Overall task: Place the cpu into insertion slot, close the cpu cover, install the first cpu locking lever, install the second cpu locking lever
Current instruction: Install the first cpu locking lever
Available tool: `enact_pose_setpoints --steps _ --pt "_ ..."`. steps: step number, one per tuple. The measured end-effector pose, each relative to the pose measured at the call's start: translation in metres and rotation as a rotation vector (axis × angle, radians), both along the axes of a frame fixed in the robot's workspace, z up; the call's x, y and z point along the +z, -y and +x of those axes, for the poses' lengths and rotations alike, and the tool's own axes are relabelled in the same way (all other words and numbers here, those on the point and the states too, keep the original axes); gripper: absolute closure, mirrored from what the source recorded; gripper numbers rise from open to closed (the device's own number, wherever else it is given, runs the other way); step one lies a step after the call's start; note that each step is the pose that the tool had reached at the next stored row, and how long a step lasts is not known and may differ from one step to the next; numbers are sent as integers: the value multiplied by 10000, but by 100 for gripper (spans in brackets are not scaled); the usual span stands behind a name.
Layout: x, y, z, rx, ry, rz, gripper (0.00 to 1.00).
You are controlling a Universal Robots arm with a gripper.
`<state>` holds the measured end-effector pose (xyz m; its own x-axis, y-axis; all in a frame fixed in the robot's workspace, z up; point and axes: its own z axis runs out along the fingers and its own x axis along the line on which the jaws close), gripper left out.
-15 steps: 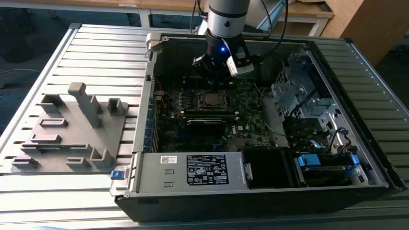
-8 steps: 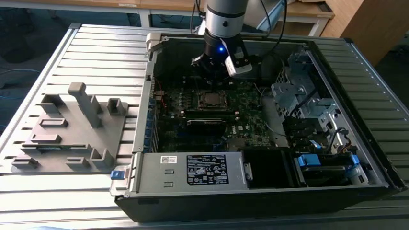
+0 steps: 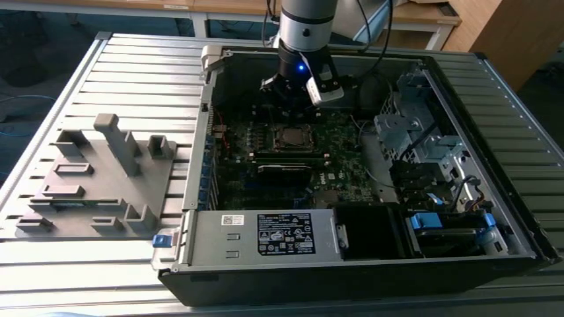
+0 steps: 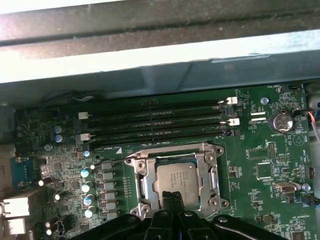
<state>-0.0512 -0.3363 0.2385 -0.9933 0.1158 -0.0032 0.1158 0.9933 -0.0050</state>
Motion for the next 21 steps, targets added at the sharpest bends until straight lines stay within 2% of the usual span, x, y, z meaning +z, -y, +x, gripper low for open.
enact_pose_setpoints --steps 21 --pt "0 0 -127 -1 62 1 89"
